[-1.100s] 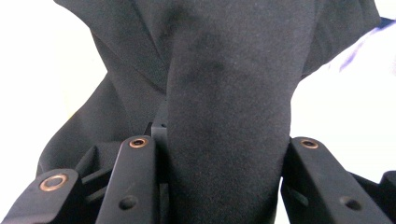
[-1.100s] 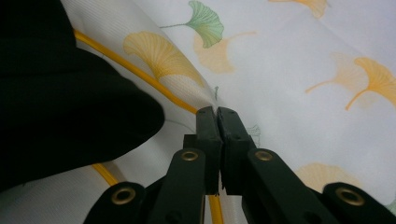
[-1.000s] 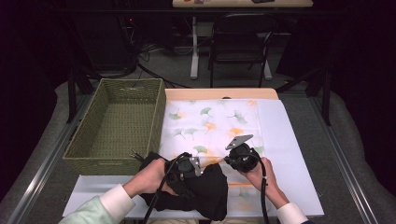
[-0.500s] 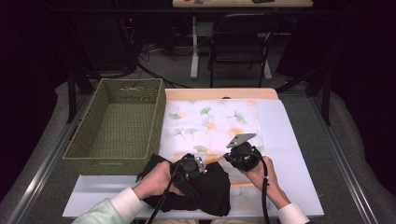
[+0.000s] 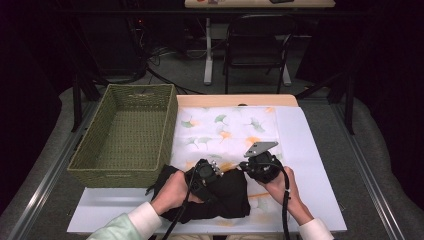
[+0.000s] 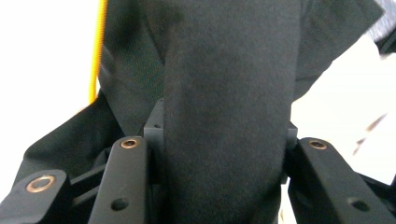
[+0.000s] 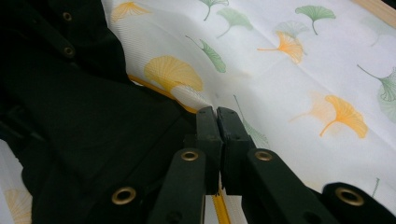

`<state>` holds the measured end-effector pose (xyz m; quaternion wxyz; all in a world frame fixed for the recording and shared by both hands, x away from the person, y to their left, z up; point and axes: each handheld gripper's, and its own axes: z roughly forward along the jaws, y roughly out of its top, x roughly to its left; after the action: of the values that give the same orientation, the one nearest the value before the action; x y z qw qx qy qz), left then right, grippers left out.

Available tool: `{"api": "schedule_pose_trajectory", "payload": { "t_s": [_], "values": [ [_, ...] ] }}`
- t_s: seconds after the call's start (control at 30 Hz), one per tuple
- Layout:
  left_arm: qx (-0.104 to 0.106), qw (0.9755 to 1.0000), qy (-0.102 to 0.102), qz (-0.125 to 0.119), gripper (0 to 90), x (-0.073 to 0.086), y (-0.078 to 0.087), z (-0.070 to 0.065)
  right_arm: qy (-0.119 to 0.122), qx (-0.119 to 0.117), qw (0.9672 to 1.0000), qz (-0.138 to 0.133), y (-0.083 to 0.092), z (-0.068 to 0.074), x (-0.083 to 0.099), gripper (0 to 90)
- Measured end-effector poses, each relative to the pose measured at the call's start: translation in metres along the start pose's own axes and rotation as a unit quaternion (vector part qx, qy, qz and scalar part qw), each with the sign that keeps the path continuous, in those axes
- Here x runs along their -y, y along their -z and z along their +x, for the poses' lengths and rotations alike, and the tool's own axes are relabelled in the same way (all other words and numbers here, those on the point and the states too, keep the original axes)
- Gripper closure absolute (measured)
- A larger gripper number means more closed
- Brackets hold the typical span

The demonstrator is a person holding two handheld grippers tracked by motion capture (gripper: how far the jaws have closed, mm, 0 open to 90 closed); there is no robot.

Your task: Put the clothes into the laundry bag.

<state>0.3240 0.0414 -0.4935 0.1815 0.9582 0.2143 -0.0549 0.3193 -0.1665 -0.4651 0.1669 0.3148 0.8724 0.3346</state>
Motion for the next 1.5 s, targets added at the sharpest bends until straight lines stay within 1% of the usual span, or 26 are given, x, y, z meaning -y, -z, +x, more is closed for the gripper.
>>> {"api": "schedule_pose_trajectory", "payload": {
  "t_s": [0.07, 0.13, 0.17, 0.2, 0.27, 0.37, 0.4, 0.5, 0.63, 0.67, 0.7, 0.8, 0.83, 0.93, 1.03, 1.07, 1.1, 1.13, 1.17, 1.23, 1.27, 1.3, 1.33, 1.4, 1.43, 1.5],
  "values": [
    [-0.006, 0.9999, 0.012, -0.007, 59.4, -0.001, 0.004, 0.000, -0.001, 0.001, 1.0000, -0.003, 0.002, 0.001, -0.001, 88.5],
    [-0.011, 0.9993, 0.028, -0.021, 59.4, -0.003, 0.009, 0.002, 0.000, 0.003, 1.0000, -0.009, 0.007, 0.002, -0.003, 88.5],
    [-0.012, 0.9992, 0.033, -0.020, 59.2, -0.004, 0.010, 0.004, -0.001, 0.004, 0.9999, -0.013, 0.008, 0.002, -0.004, 88.5],
    [-0.014, 0.9988, 0.040, -0.026, 58.5, -0.004, 0.008, 0.005, -0.001, 0.003, 0.9999, -0.016, 0.010, 0.002, -0.005, 88.5],
    [-0.014, 0.9989, 0.042, -0.017, 54.6, -0.005, 0.002, 0.007, -0.002, 0.002, 0.9999, -0.015, 0.009, 0.002, -0.005, 88.5],
    [-0.020, 0.9990, 0.038, -0.012, 40.8, -0.004, -0.002, 0.008, -0.004, 0.000, 0.9999, -0.009, 0.006, 0.002, -0.002, 88.5],
    [-0.022, 0.9991, 0.035, -0.009, 36.4, -0.004, -0.001, 0.008, -0.006, 0.000, 1.0000, -0.008, 0.005, 0.001, -0.002, 88.5],
    [-0.026, 0.9993, 0.023, -0.009, 28.9, 0.002, 0.006, 0.008, -0.008, -0.002, 0.9999, -0.010, 0.006, 0.000, -0.001, 88.4],
    [-0.020, 0.9997, 0.007, -0.008, 24.4, 0.013, 0.017, 0.008, -0.009, -0.001, 0.9999, -0.009, 0.006, -0.001, 0.000, 88.4],
    [-0.016, 0.9998, 0.006, -0.011, 24.5, 0.016, 0.017, 0.008, -0.011, -0.001, 0.9999, -0.009, 0.006, -0.001, 0.000, 88.4],
    [-0.010, 0.9998, -0.007, -0.016, 25.5, 0.017, 0.016, 0.007, -0.013, -0.001, 0.9999, -0.008, 0.005, -0.002, 0.000, 88.4],
    [-0.007, 0.9989, -0.038, -0.025, 33.8, 0.020, 0.007, 0.003, -0.013, -0.003, 0.9999, -0.007, 0.004, -0.002, 0.000, 88.4],
    [-0.009, 0.9989, -0.039, -0.027, 37.7, 0.021, 0.003, 0.003, -0.014, -0.003, 0.9999, -0.006, 0.004, -0.001, 0.000, 88.4],
    [-0.005, 0.9992, -0.020, -0.036, 51.5, 0.021, -0.002, 0.004, -0.014, -0.002, 0.9999, -0.006, 0.005, 0.000, -0.001, 88.4],
    [-0.016, 0.9991, 0.007, -0.038, 60.7, 0.020, 0.002, 0.003, -0.012, -0.003, 0.9999, -0.007, 0.007, 0.002, -0.003, 88.5],
    [-0.019, 0.9988, 0.017, -0.040, 61.8, 0.018, 0.004, 0.002, -0.012, -0.002, 0.9999, -0.011, 0.009, 0.003, -0.004, 88.5],
    [-0.016, 0.9985, 0.031, -0.043, 62.4, 0.017, 0.007, 0.002, -0.013, -0.003, 0.9998, -0.014, 0.011, 0.004, -0.006, 88.5],
    [-0.020, 0.9974, 0.045, -0.052, 62.5, 0.015, 0.009, 0.001, -0.013, -0.002, 0.9997, -0.019, 0.013, 0.004, -0.007, 88.4],
    [-0.021, 0.9969, 0.052, -0.055, 62.6, 0.013, 0.011, 0.001, -0.012, -0.003, 0.9997, -0.023, 0.015, 0.005, -0.008, 88.4],
    [-0.025, 0.9944, 0.070, -0.075, 62.3, 0.008, 0.011, 0.001, -0.012, -0.002, 0.9995, -0.030, 0.018, 0.005, -0.009, 88.4],
    [-0.026, 0.9942, 0.075, -0.073, 62.1, 0.005, 0.010, 0.002, -0.012, -0.004, 0.9995, -0.030, 0.019, 0.005, -0.010, 88.5],
    [-0.027, 0.9926, 0.086, -0.080, 61.4, 0.003, 0.007, 0.003, -0.012, -0.003, 0.9995, -0.030, 0.019, 0.005, -0.010, 88.5],
    [-0.029, 0.9921, 0.089, -0.083, 59.7, 0.002, 0.003, 0.005, -0.014, -0.003, 0.9995, -0.028, 0.019, 0.005, -0.009, 88.4],
    [-0.033, 0.9934, 0.079, -0.076, 55.0, 0.001, -0.004, 0.004, -0.017, -0.004, 0.9996, -0.022, 0.016, 0.003, -0.007, 88.4],
    [-0.030, 0.9940, 0.076, -0.072, 49.8, 0.002, -0.005, 0.003, -0.018, -0.006, 0.9996, -0.019, 0.013, 0.002, -0.005, 88.4],
    [-0.039, 0.9952, 0.058, -0.068, 40.5, 0.004, -0.002, 0.002, -0.021, -0.008, 0.9996, -0.014, 0.011, 0.001, -0.002, 88.4]
  ]
}}
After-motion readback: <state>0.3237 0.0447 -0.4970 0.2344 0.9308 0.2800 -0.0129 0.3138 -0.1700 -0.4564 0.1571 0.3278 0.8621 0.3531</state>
